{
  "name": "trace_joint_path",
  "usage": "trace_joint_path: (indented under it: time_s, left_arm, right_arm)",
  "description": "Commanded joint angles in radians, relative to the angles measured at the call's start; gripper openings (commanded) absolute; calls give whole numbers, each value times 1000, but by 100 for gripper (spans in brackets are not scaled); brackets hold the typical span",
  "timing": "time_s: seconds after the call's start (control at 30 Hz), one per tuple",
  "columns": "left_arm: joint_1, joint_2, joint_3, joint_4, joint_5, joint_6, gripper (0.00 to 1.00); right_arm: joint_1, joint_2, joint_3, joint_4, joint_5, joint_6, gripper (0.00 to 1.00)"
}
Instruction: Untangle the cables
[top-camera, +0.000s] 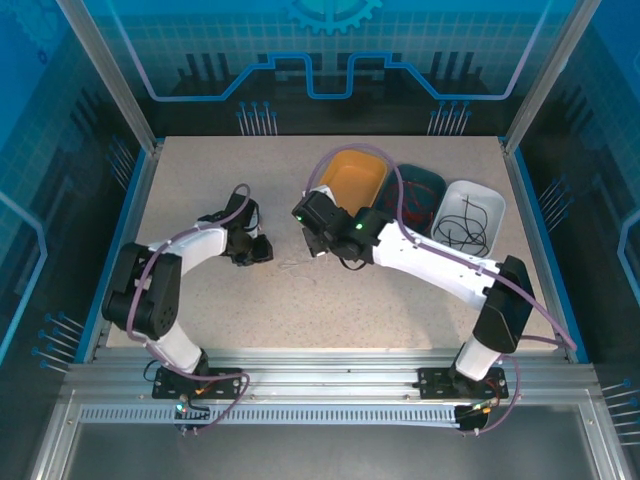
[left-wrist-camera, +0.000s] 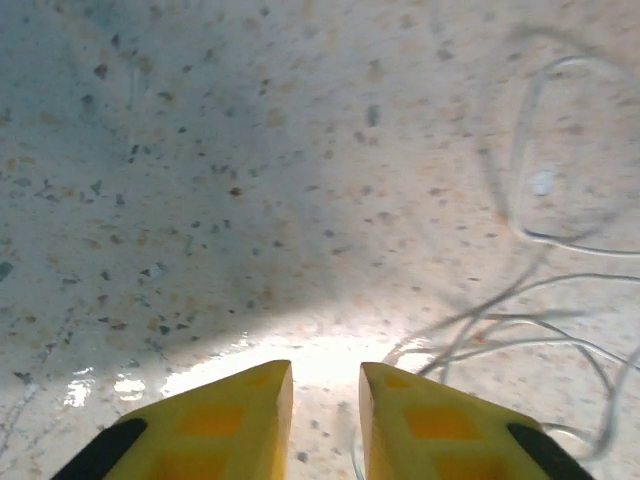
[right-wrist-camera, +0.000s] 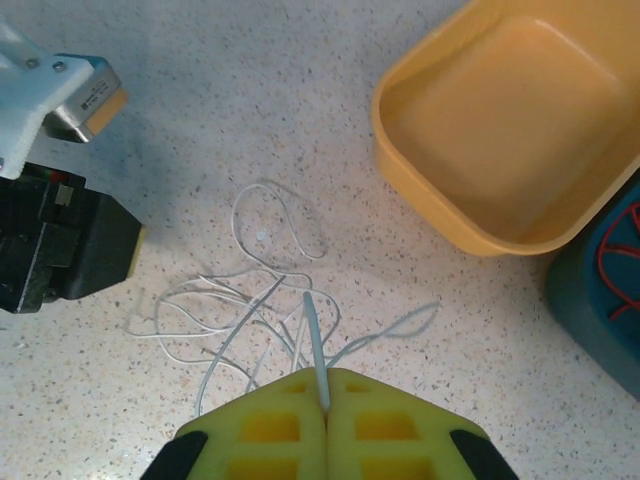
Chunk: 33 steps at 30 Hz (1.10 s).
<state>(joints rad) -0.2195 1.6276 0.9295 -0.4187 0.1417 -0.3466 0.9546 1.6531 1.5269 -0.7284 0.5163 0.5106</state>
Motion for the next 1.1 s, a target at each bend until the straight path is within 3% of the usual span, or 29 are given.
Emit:
trace_joint_path:
  time_s: [0.0, 0.13, 0.27, 0.43, 0.6, 0.83, 1.07]
  left_arm:
    - [-8, -84, -24, 59, 80, 12, 33]
    - [-54, -173, -47, 115, 88, 59, 50]
    - [-92, -262, -95, 222, 144, 59, 60]
    - [-153, -384, -177, 374, 214, 75, 66]
    - [-174, -488, -253, 476, 256, 77, 79]
    - [-197, -558, -299, 507, 254, 110, 78]
    - [-197, -504, -276, 543, 267, 26, 73]
  right_arm:
    - [7, -69, -7, 28, 6, -47, 0]
    - [7, -116, -13, 41, -8, -68, 0]
    - [6, -184, -51, 107, -44, -104, 0]
    - [-18, -235, -99, 153, -101, -95, 0]
    - [-46, -242, -136, 170, -154, -62, 0]
    - [-74, -239, -145, 177, -210, -32, 0]
    - [-92, -261, -152, 190, -256, -27, 0]
